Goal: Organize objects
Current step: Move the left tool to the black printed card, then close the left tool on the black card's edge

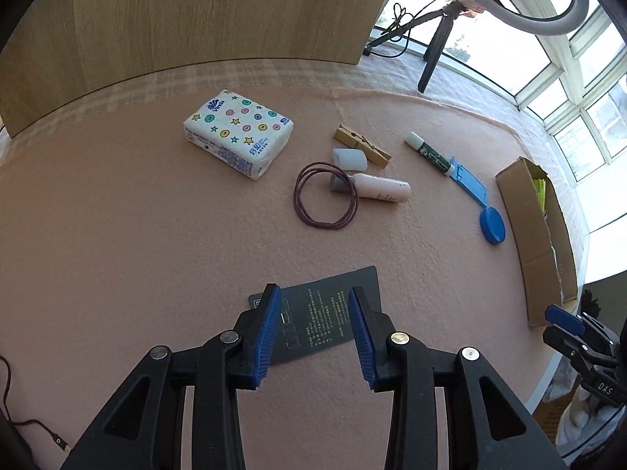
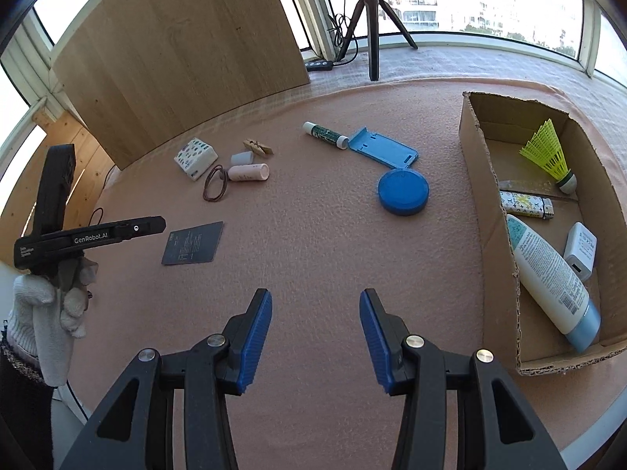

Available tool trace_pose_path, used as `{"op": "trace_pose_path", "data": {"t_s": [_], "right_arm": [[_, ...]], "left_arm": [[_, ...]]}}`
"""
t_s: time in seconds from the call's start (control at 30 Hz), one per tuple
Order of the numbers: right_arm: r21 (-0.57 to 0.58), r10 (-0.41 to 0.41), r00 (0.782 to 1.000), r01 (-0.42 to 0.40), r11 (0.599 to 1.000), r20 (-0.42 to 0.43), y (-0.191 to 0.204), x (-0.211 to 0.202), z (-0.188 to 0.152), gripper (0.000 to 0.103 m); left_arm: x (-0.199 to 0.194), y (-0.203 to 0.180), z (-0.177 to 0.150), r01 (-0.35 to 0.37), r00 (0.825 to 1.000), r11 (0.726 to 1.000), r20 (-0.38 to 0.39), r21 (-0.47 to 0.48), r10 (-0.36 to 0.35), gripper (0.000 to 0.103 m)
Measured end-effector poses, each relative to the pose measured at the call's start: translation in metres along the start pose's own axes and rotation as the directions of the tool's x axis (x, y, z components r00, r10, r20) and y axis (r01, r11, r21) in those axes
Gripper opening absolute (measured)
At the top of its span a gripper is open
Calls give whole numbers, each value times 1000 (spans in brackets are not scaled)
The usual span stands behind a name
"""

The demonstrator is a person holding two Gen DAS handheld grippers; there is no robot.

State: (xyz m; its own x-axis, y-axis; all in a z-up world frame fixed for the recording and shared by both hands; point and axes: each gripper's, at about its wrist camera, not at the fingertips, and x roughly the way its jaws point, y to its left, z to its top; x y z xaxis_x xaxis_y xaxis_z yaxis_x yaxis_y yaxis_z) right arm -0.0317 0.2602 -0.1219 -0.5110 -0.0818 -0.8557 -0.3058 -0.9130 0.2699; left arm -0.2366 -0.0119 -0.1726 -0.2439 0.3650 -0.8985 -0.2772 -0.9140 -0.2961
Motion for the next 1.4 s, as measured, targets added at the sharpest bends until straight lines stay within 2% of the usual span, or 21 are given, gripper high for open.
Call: {"op": "trace_pose_path", "data": {"t_s": [0.17, 0.33, 0.47, 0.7, 0.83, 0.9, 0.97, 1.13, 1.2, 1.4], "right_arm": [[-34, -4, 1000, 4, 999, 9, -7, -12, 2, 43], [-29, -13, 999, 14, 999, 33, -20, -26, 5, 43], [-3, -12, 999, 13, 1000, 42, -30, -31, 5, 43], [8, 5, 999, -6, 1000, 41, -32, -27, 6, 43], [4, 29, 999, -29, 1000, 30, -27, -22, 7, 43], [-6, 35, 999, -35, 999, 23, -23, -19, 8, 43], [-14, 43, 999, -43, 999, 16, -20, -17, 8, 43], [-24, 51, 999, -51, 998, 12, -16, -17, 8, 43], [-22, 49, 999, -48, 999, 15, -16, -17, 8, 43], [3, 35, 999, -35, 999, 28, -31, -24, 5, 43]], "left_arm": [[29, -4, 9, -36, 998, 999, -45, 7, 36, 38], [40, -7, 10, -28, 997, 1000, -69, 5, 28, 38], [39, -6, 6, 12, 995, 1000, -96, -21, -14, 38], [30, -11, -27, 37, 991, 999, -127, -7, -37, 38], [24, -23, -47, 21, 993, 1000, -115, -2, -21, 49], [22, -31, -55, -11, 995, 1000, -101, 17, 12, 52], [23, -44, -62, -76, 993, 994, -85, 73, 82, 54], [30, -72, -74, -221, 970, 950, -55, 219, 238, 54], [30, -75, -74, -234, 966, 944, -52, 233, 253, 54], [30, -70, -75, -234, 966, 945, -59, 230, 253, 65]]}}
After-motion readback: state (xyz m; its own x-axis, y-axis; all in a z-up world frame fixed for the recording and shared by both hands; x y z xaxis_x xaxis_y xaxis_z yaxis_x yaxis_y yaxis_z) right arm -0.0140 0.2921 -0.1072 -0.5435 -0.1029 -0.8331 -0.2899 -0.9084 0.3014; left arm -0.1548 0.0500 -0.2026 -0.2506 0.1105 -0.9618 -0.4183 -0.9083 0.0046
